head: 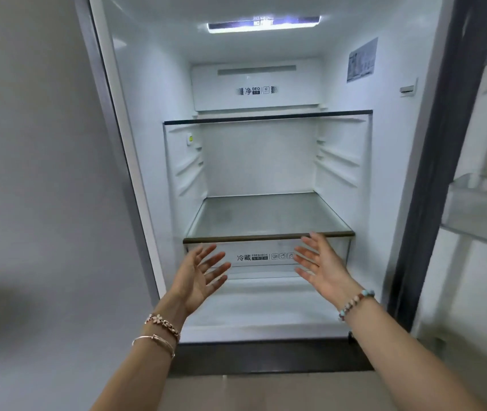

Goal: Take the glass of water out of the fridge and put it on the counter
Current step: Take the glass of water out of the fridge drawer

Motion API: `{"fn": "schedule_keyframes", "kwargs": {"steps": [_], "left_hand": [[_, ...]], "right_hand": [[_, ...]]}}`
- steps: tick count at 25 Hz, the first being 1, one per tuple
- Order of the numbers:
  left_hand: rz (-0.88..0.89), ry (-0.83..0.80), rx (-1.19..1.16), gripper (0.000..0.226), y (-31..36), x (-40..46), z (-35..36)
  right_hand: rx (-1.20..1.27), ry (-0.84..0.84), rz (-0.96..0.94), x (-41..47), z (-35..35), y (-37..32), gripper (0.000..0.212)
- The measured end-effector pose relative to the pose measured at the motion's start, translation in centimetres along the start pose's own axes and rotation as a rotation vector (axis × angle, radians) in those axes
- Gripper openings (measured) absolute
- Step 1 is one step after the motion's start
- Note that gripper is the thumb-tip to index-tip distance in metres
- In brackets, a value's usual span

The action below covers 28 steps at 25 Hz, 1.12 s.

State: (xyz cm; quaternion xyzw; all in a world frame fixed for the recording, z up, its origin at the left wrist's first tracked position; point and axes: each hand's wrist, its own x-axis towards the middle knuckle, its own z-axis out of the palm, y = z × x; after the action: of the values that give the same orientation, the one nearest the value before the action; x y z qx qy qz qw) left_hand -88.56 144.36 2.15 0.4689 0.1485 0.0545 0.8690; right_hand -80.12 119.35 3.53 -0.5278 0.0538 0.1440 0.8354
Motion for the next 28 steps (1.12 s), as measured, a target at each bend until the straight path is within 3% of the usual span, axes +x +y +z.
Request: {"fn": "schedule_keyframes", "kwargs": {"steps": [5, 7, 13, 19, 25, 28], "left_hand": [[-0.227, 0.173, -0.266, 0.094, -2.8, 4.8, 0.8], [-0.237, 0.213, -0.387, 0.102, -2.7, 5.7, 1.8], [-0.244, 0.241, -0.349, 0.094, -2.6, 7.0, 1.7], [-0.213, 0.227, -0.237, 0.070, -2.7, 5.8, 1.5], [-0.222, 0.214, -0.160, 0.077, -3.3, 4.1, 1.6], [-0.220, 0.206, -0.128, 0.089, -3.9, 2.5, 1.2]], "right_hand": [[0.183, 0.195, 0.333, 4.1, -0.2, 2.2, 0.077], [0.342, 0.231, 0.386, 4.7, 0.0, 2.0, 0.094], [0.506, 0.214, 0.345, 5.4, 1.6, 2.0, 0.114], [0.506, 0.211, 0.290, 5.1, 2.5, 2.4, 0.123], [0.396, 0.216, 0.253, 4.0, 1.9, 3.7, 0.108], [0.403, 0.230, 0.251, 2.5, 1.2, 4.7, 0.111]]}}
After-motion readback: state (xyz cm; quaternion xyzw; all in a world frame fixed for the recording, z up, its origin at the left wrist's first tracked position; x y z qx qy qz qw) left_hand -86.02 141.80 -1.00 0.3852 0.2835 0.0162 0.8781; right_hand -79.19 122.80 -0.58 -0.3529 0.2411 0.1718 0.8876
